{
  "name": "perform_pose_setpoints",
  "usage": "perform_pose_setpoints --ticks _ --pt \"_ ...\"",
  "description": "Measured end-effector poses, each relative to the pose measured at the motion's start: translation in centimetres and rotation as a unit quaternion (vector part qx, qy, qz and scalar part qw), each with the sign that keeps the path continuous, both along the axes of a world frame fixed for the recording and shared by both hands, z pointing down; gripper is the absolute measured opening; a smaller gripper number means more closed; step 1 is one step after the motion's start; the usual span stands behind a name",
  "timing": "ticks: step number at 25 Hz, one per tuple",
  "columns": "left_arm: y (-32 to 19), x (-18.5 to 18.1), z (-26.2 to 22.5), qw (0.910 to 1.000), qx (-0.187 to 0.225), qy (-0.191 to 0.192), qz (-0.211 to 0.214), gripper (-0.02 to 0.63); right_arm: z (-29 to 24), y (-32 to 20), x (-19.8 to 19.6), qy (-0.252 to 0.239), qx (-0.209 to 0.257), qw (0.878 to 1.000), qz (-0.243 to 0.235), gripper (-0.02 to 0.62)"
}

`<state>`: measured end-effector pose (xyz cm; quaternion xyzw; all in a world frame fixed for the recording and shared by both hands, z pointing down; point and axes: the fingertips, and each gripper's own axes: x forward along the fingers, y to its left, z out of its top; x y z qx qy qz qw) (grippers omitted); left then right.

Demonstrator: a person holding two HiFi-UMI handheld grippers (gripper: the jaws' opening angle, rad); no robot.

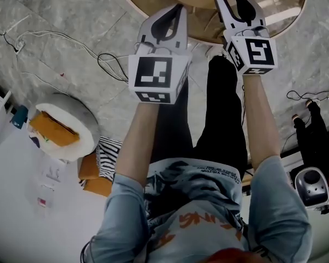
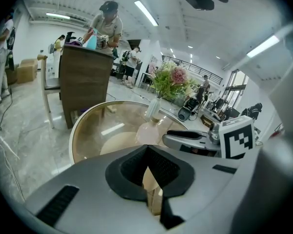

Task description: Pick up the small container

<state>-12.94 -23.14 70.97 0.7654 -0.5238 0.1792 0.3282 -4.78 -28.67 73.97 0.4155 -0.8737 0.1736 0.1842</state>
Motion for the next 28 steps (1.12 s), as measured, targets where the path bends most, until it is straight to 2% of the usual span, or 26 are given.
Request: perform_pose_setpoints --ticks 10,20,28 --pt "-0.4 -1.1 1.6 1.0000 -0.009 -0.002 -0.001 0.023 2.1 -4.8 -1.9 0.014 0.040 0.999 0.004 0.190" --pt "-0.3 -1.8 1.4 0.9998 -0.018 0.002 -0.004 0.023 1.1 -7.3 -2.7 0.027 0.080 0.996 0.003 0.186" --pt "-0.3 -1.4 1.7 0.9998 -0.022 0.002 0.002 0.023 1.1 -7.7 -2.3 0.026 0.092 0.995 0.029 0.175"
